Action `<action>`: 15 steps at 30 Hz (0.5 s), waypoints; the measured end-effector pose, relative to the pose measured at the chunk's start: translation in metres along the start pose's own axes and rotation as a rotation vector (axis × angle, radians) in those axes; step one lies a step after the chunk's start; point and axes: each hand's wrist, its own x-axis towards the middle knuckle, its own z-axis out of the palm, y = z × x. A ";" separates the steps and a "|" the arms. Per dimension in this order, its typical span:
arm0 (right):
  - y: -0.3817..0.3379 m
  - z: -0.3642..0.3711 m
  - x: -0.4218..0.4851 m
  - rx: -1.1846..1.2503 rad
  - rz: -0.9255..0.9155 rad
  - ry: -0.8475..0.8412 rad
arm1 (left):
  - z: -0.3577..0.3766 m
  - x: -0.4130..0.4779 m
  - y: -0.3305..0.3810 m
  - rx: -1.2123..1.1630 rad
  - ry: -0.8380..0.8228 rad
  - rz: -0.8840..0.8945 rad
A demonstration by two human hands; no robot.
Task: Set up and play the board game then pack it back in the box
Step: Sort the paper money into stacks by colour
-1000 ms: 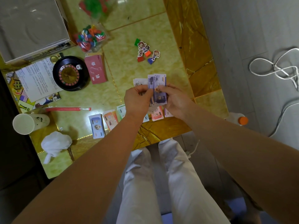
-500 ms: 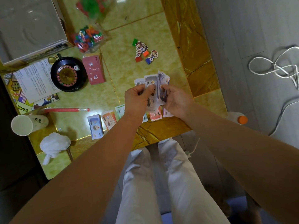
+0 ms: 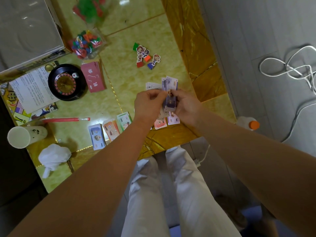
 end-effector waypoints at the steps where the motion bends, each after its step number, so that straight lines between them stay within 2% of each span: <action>1: -0.001 -0.001 0.000 -0.004 -0.001 0.010 | 0.001 0.001 -0.001 0.016 0.009 -0.002; 5: -0.004 -0.007 -0.001 0.015 0.013 0.023 | 0.004 0.003 -0.002 0.004 0.063 -0.056; 10: -0.008 -0.018 -0.004 0.051 0.021 0.010 | 0.013 -0.007 0.009 -0.099 -0.028 -0.071; 15: -0.011 -0.027 -0.005 0.039 0.016 0.035 | 0.026 -0.004 0.001 -0.049 -0.030 -0.027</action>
